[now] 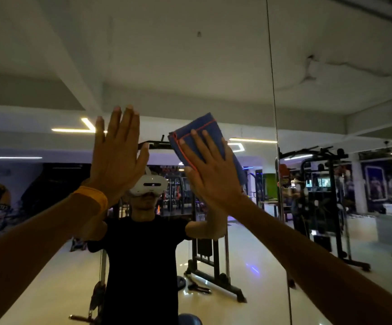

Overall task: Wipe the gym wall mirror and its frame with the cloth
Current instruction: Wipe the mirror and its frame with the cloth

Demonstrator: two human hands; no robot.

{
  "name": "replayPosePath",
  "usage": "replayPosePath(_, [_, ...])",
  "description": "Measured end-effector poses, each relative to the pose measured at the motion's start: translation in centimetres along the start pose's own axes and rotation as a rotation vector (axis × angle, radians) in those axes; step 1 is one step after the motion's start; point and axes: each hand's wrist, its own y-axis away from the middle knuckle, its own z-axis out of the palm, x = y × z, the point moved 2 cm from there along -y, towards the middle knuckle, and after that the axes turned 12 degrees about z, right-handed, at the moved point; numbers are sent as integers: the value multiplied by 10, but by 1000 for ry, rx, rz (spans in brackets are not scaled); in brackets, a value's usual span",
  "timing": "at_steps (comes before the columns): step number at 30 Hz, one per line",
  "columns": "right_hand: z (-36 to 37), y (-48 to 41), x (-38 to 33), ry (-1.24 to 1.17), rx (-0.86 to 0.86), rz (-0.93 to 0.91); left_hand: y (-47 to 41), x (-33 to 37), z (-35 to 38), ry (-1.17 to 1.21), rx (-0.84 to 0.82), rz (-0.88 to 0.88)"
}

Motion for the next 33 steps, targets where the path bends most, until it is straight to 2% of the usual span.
replayPosePath(1, [-3,-12,9,10,-7,-71,1,0,1,-1,4,4])
replayPosePath(3, [0,-45,40,38,5,-28,4,-1,2,5,3,28])
replayPosePath(7, [2,-96,83,-25,156,555,8,-3,4,-15,9,51])
replayPosePath(8, [4,-97,70,-19,174,614,8,-3,5,-24,12,50])
replayPosePath(9, [5,-92,50,-6,166,588,7,-4,6,-32,16,49])
replayPosePath(10, [6,-80,26,2,128,484,7,-4,6,-35,17,49])
replayPosePath(12, [5,-51,-9,-9,40,169,6,-5,9,-23,20,46])
replayPosePath(14, [3,-46,-8,-15,9,-44,5,-7,8,-2,30,44])
replayPosePath(15, [-1,-54,3,-7,7,-76,3,-8,7,10,32,50])
replayPosePath(17, [-7,-79,35,42,32,41,-1,-12,1,22,51,61])
replayPosePath(20, [-17,-108,81,-36,77,512,-18,-26,-12,25,104,70])
replayPosePath(21, [-15,-111,82,-69,88,616,-26,-32,-16,29,116,69])
replayPosePath(22, [-11,-110,70,-65,112,635,-35,-38,-18,27,124,68])
replayPosePath(24, [-3,-100,31,-27,135,450,-54,-47,-17,30,114,68])
replayPosePath(26, [4,-84,-2,-2,35,131,-66,-52,-13,43,85,63])
replayPosePath(28, [-4,-87,-1,25,-27,-94,-70,-54,-8,37,70,63])
replayPosePath(29, [-8,-98,14,41,-37,-137,-70,-55,-5,33,68,68])
replayPosePath(31, [-14,-127,51,86,-17,-61,-69,-56,-3,29,75,75])
replayPosePath(33, [-20,-151,81,60,4,212,-69,-57,-3,23,72,85])
